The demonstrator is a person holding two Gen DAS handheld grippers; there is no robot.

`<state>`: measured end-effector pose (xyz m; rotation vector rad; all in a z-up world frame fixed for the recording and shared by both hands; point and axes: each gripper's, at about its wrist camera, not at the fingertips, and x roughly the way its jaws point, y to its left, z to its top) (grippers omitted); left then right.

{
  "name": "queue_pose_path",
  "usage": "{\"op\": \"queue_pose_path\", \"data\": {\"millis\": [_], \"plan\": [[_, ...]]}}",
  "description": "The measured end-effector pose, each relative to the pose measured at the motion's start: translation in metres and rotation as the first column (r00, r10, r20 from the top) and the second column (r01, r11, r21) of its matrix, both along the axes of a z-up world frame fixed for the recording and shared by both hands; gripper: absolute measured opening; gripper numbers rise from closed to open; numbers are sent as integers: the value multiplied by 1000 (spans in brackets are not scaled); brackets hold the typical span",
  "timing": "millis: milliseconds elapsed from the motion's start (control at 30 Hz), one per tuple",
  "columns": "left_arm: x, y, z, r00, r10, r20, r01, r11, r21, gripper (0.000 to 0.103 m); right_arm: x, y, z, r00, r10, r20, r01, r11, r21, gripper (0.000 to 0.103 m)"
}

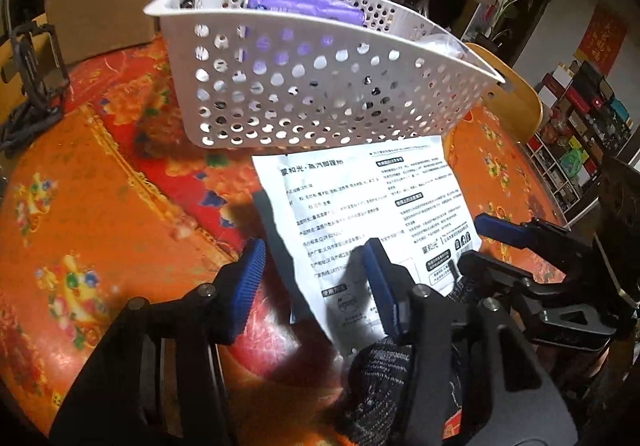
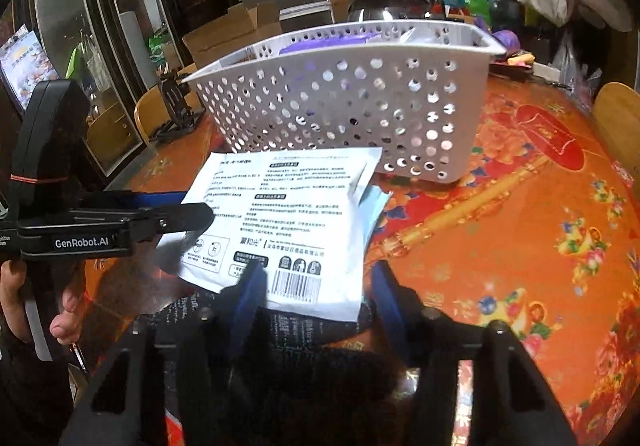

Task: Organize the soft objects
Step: 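Return both tools to the table and grasp the paper-insert bag, then lift the paper-insert bag into the basket and open both tools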

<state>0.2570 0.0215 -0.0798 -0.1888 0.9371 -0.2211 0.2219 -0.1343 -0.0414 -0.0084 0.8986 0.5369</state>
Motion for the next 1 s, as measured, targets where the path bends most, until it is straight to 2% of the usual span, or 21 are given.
{"op": "queue_pose_path", "data": {"millis": [167,200,333,467,633,700,833,1000], "plan": [[7,-3,-6,1000,-15,-10,15,999,-31,48,4,2,-3,1000,14,-19,-14,1000,-1,49],[8,-5,-7,1000,-19,-9,19,1000,-25,42,4,3,-4,1000,15,-16,-16,1000,-5,47],[7,-11,-7,999,-37,-10,36,999,-37,30,1,5,-3,1000,18,6,-18,999,-30,42],[1,-21,-3,999,-44,13,44,999,10,25,-2,6,0,999,20,25,-19,998,-52,35],[-5,-25,0,998,-56,28,55,998,12,24,-6,9,2,999,24,44,-21,997,-73,28],[-6,-27,0,997,-65,33,64,998,15,24,-10,11,7,997,23,73,-17,996,-84,13],[-13,-33,5,995,-76,62,73,996,43,24,-15,16,11,995,34,92,-24,994,-102,10],[-16,-26,18,992,-87,97,87,996,-3,24,-18,11,20,994,31,105,-23,997,-72,9]]}}
